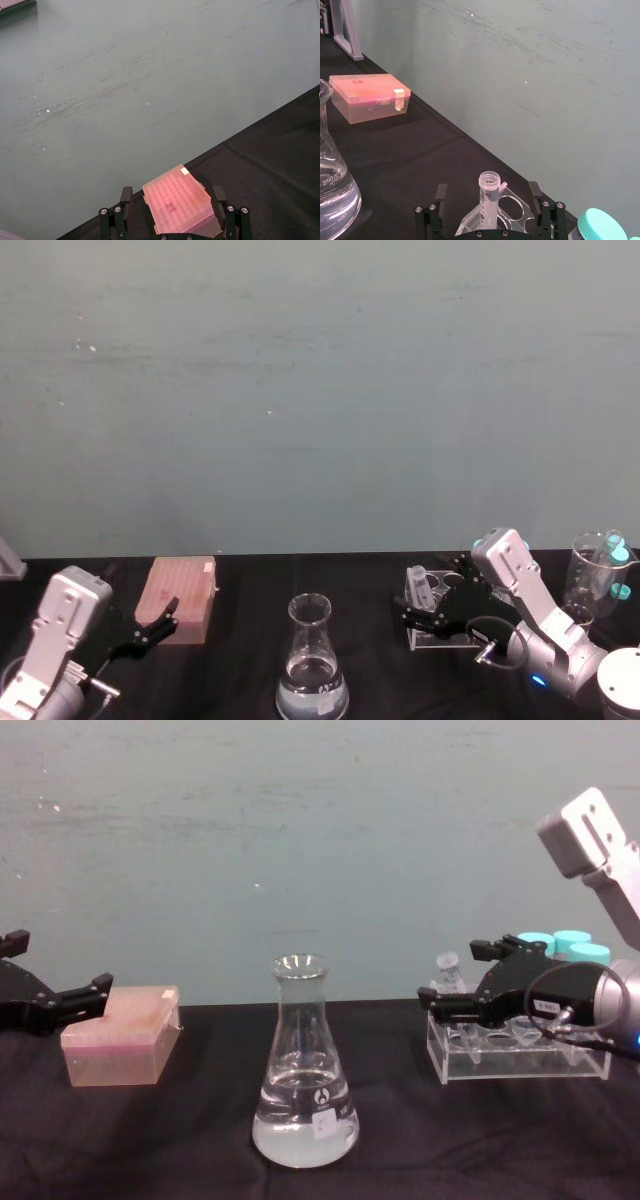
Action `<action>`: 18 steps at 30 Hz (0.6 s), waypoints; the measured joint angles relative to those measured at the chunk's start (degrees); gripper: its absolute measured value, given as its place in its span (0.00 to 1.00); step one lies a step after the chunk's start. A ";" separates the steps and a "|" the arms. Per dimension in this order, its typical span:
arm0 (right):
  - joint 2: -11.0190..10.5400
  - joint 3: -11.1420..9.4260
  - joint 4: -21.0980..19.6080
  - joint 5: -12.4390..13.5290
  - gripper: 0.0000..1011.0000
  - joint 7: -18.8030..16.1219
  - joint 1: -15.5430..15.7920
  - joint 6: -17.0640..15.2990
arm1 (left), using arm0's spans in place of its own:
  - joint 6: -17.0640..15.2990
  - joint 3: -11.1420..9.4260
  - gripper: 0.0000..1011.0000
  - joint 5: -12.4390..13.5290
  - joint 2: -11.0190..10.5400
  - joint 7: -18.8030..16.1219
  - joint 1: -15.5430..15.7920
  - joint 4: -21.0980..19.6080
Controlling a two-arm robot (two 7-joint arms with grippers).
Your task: Pour the liquid from the test tube into the beaker using one hand.
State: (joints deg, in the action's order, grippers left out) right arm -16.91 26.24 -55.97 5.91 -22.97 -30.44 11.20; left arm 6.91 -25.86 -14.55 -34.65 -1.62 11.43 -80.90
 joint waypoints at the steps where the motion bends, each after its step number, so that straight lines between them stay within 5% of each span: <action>1: 0.10 -0.18 -0.06 0.01 0.99 0.10 0.11 -0.02 | 0.00 0.00 0.99 0.00 0.00 0.00 0.00 0.00; 10: -0.04 0.06 -0.06 0.06 0.99 0.06 0.04 -0.02 | 0.00 0.00 0.99 0.00 0.00 0.00 0.00 0.00; 18: -0.12 0.18 -0.06 0.12 0.81 0.01 -0.05 0.00 | 0.00 0.00 0.99 0.00 0.00 0.00 0.00 0.00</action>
State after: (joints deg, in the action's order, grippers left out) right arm -17.03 26.42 -56.04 6.03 -22.96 -30.49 11.20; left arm 6.90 -25.86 -14.55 -34.65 -1.62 11.43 -80.90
